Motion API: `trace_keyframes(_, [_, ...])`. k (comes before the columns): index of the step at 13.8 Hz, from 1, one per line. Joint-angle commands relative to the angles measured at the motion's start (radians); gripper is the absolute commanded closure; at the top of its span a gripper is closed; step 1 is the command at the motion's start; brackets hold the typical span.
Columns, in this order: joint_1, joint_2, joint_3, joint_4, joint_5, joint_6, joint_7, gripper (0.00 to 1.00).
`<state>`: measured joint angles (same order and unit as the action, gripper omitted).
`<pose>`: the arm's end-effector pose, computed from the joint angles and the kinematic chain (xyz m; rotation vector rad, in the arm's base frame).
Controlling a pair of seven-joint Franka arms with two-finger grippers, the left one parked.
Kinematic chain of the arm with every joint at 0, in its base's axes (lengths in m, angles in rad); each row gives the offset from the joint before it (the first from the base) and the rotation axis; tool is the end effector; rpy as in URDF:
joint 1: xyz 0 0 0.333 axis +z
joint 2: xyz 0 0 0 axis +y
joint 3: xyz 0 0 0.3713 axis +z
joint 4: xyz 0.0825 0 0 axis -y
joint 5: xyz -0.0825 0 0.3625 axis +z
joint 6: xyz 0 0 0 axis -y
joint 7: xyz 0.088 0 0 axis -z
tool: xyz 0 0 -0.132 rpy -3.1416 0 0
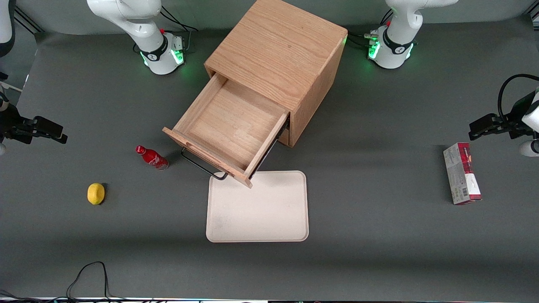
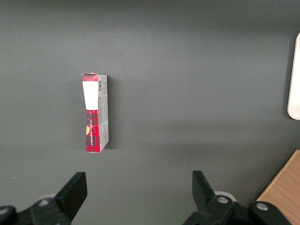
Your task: Open upper drawer
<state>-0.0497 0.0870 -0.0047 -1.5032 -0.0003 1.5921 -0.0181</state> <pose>0.5659 -0.0307 0.6393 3.1403 -0.0570 0.0029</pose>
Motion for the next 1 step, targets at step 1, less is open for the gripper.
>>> trace_keyframes(1, [0.021, 0.007, -0.011, 0.017, -0.02, -0.007, 0.032, 0.0])
